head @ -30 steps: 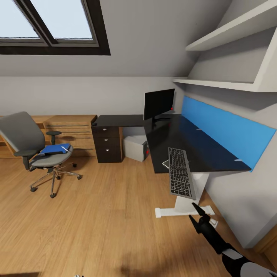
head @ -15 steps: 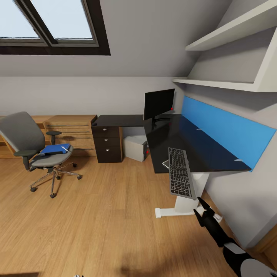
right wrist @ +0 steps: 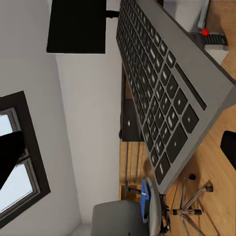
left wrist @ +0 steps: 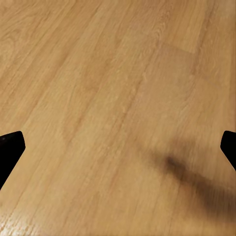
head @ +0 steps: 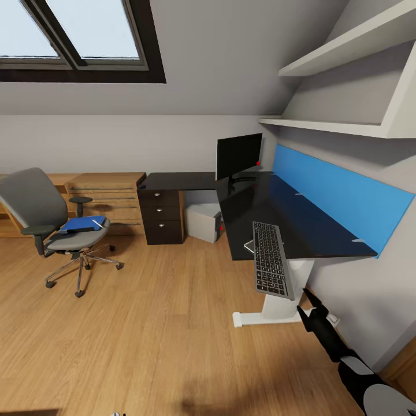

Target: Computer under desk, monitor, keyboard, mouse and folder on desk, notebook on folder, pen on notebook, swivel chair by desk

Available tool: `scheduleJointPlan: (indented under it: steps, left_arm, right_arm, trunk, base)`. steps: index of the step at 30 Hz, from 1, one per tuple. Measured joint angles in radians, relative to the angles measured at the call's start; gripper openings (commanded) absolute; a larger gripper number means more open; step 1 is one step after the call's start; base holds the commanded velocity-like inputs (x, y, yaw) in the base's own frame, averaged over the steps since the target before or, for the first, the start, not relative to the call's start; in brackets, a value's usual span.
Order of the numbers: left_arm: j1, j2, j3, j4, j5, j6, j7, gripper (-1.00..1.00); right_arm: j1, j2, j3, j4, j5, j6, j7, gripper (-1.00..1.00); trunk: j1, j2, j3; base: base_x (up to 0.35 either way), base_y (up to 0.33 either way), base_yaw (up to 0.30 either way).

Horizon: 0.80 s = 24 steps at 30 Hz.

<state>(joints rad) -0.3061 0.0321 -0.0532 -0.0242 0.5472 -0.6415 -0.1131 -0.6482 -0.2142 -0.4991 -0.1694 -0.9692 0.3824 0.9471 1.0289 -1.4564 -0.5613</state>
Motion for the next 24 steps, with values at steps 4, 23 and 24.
scheduleJointPlan:
  steps: [4, 23, 24]
  left_arm:
    - [0.0, 0.0, 0.0, 0.0, 0.0, 0.0, 0.003, 1.0]
    - [0.0, 0.002, 0.002, 0.0, 0.003, -0.002, 0.005, 1.0]
    - [0.0, 0.002, 0.002, 0.0, 0.003, -0.002, 0.005, 1.0]
  right_arm:
    - [0.0, 0.0, 0.0, 0.0, -0.01, 0.003, 0.0, 1.0]
    - [0.0, 0.0, 0.001, 0.001, -0.016, 0.026, 0.0, 1.0]
    - [0.0, 0.0, 0.001, 0.001, -0.016, 0.026, 0.0, 1.0]
  trunk:
    - [0.008, -0.014, -0.006]
    - [0.08, -0.147, -0.066]
    - [0.084, -0.154, -0.069]
  base:
    - [0.0, 0.0, 0.0]
    - [0.0, 0.0, 0.0]
    - [0.0, 0.0, 0.0]
